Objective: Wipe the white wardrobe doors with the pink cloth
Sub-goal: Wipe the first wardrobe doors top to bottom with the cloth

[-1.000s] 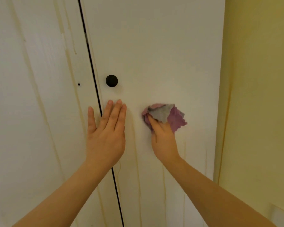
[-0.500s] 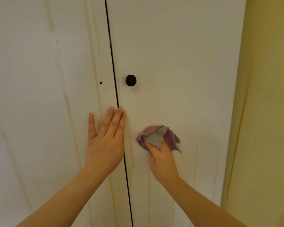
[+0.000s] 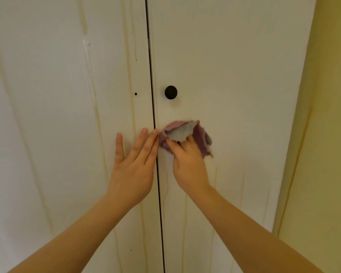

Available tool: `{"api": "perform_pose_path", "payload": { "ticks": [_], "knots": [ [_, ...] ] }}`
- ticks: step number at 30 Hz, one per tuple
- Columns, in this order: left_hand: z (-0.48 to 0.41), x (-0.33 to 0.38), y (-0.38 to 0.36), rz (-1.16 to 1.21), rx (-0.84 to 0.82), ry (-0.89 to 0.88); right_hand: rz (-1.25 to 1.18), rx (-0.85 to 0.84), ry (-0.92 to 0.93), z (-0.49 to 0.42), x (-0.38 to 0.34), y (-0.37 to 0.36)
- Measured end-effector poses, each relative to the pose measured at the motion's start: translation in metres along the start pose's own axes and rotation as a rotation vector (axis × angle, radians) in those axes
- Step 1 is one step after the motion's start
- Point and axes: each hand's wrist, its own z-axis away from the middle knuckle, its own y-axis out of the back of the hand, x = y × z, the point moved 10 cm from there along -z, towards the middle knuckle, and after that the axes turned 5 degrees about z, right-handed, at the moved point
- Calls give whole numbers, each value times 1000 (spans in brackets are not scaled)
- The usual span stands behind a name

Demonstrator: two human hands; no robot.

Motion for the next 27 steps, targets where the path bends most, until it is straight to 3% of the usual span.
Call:
{"api": "perform_pose_path", "payload": {
  "ticks": [6, 10, 13, 17, 20, 27],
  "knots": [
    [14, -13, 6, -26, -24, 0, 41, -95, 161, 91, -3, -23],
    [18, -12, 7, -20, -37, -1, 65, -7, 73, 43, 0, -14],
    [22, -7, 8, -1, -43, 16, 181, 63, 115, 67, -6, -11],
    [34, -3, 6, 10, -54, 15, 333, 56, 141, 92, -8, -8],
    [36, 1, 4, 29, -45, 1, 343, 65, 97, 75, -7, -13],
    [46, 4, 3, 74, -19, 18, 315, -49, 222, 156, -3, -34]
  ]
}}
